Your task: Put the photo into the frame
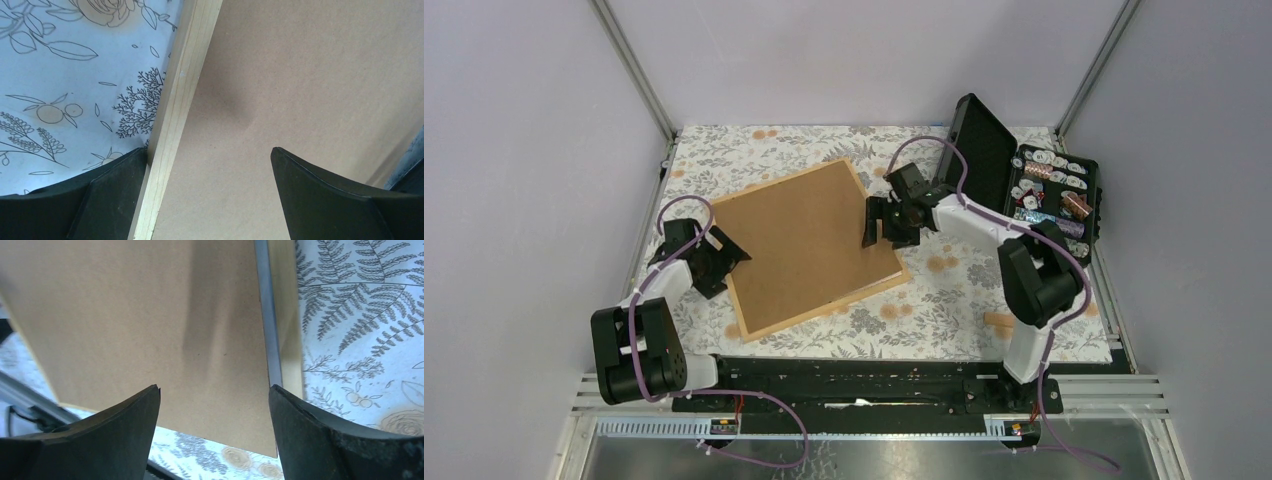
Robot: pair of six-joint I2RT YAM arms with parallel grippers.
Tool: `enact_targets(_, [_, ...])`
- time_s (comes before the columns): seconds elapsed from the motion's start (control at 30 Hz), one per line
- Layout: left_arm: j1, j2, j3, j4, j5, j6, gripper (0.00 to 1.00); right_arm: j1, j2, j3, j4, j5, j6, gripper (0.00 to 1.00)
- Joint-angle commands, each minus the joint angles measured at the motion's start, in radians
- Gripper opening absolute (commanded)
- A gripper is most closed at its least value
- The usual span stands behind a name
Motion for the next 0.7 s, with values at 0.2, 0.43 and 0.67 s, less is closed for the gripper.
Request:
enact_targets(0.2, [-0.012, 0.011, -0.051, 0.017, 0.085, -0.034, 0.98, 0.034, -0.187, -0.154, 0.545, -0.459, 0.433, 0.8])
enact_targets(0.43, [-0.012, 0.003, -0.064, 0.028, 0.099, -0.041, 0.99, 0.036, -0.187, -0.328, 1.136, -0.563, 0.847, 0.77])
enact_targets(0.67, [-0.011, -0.012, -0.079, 0.039, 0.108, -0.047, 0.98, 0.069, -0.183, -0.293, 1.257, -0.58, 0.9, 0.75])
